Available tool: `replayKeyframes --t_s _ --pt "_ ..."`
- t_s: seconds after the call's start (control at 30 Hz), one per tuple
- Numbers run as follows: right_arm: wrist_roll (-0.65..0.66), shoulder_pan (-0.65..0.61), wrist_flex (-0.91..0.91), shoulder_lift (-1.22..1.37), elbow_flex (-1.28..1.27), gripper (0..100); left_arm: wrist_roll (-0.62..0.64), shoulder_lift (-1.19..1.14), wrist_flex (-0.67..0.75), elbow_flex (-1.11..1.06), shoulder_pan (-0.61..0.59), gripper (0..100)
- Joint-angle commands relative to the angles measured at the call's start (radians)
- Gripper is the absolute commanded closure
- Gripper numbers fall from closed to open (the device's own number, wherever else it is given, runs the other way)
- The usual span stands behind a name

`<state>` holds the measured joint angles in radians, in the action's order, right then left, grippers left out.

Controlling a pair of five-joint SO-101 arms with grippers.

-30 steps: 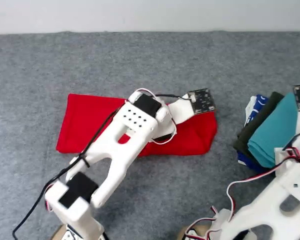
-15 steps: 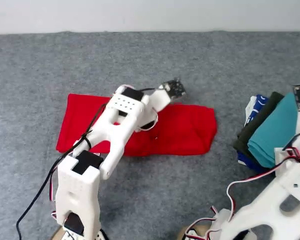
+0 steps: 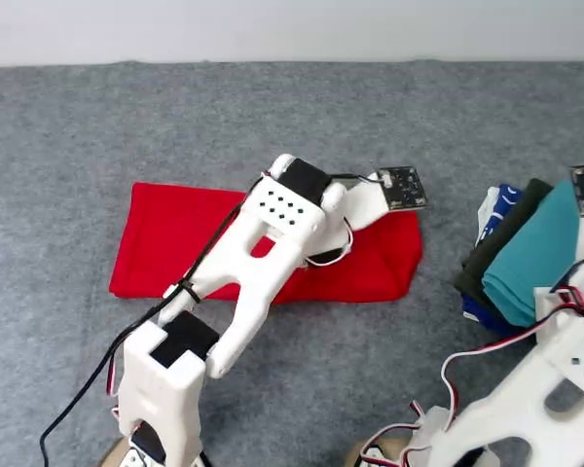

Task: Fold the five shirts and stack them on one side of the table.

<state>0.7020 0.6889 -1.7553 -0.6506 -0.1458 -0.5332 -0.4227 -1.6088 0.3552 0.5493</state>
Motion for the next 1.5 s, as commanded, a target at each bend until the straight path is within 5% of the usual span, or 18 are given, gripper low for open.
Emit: replayKeyframes --t_s 0.0,0.27,0.5,1.03,1.2,1.47 --pt "-0.002 0.008 -0.039 -0.024 0.005 98.9 -0.003 -0.009 -0.008 -0.012 -0.018 96" --pt "0.0 0.008 -0.039 -0.024 0.005 98.9 -0.005 -0.187 0.167 -0.062 -0.166 96" --pt "0.002 0.008 -0.039 -0.024 0.005 98.9 -0.006 -0.227 0.19 -0.062 -0.147 96" --pt "0.0 0.008 -0.039 -0.024 0.006 98.9 0.0 0.137 0.077 -0.07 -0.054 96" --pt "0.0 0.007 -0.039 -0.024 0.006 98.9 0.002 0.058 0.072 -0.108 -0.012 96" --pt "0.002 0.008 -0.039 -0.024 0.006 98.9 -0.005 -0.193 0.213 -0.156 -0.146 96"
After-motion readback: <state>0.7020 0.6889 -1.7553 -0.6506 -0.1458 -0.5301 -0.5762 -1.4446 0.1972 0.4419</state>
